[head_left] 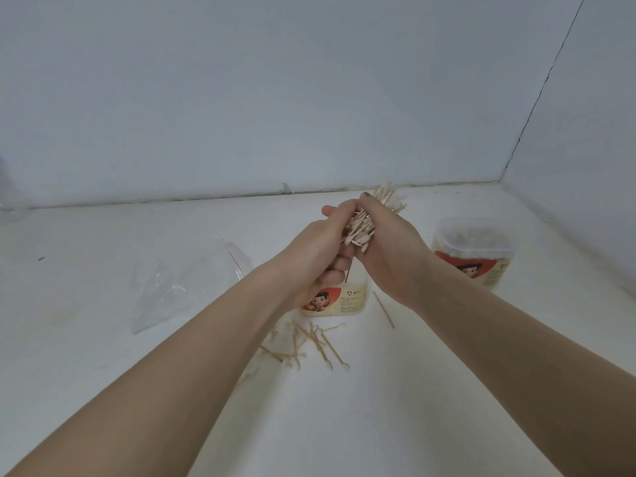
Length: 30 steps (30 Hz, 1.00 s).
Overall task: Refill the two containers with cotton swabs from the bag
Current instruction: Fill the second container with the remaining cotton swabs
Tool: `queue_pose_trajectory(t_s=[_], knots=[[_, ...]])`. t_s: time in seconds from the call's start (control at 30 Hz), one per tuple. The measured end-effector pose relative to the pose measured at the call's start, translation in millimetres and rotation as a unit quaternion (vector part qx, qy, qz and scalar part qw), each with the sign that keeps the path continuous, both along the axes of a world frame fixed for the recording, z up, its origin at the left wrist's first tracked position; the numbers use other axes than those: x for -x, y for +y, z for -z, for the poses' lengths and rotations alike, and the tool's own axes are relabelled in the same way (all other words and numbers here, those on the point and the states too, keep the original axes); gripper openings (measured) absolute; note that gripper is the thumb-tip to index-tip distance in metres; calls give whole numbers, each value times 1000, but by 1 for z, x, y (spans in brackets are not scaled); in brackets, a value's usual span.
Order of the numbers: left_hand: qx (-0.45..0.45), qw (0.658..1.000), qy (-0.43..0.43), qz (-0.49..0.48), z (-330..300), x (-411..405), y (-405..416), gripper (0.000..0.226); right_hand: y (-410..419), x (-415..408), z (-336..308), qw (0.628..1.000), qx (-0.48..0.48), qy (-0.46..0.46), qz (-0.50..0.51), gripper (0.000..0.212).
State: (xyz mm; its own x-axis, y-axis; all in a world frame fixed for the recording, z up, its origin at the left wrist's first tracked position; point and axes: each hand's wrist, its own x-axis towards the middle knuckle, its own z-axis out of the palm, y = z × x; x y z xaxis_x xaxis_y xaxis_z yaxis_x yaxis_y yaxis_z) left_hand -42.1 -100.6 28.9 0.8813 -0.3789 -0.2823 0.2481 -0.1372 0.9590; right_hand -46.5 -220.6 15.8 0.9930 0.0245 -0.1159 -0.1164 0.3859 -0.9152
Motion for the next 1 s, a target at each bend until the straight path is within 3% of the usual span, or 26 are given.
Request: queue_pose_trajectory(t_s=[0.23,0.47,0.63,0.8,0.93,1.0], knots=[[47,998,-9,-32,5,1,-9,31,7,-2,0,987,151,-34,46,46],[-29,995,-70,-57,8,-2,-13,32,3,-6,1,999,49,-2,16,44],[-44,994,-83,-51,3,-1,-11,37,-3,-6,3,992,125,-12,-7,43],[14,998,-46,-33,3,1,-10,28,-6,-8,-3,1000,21,-6,-18,25],[14,999,-36,-26,2,4,-7,20,-11,-10,-13,998,-53,4,-35,39],[3,999,-34,-31,0,3,-6,19,-13,-11,-17,995,-100,11,-18,26]])
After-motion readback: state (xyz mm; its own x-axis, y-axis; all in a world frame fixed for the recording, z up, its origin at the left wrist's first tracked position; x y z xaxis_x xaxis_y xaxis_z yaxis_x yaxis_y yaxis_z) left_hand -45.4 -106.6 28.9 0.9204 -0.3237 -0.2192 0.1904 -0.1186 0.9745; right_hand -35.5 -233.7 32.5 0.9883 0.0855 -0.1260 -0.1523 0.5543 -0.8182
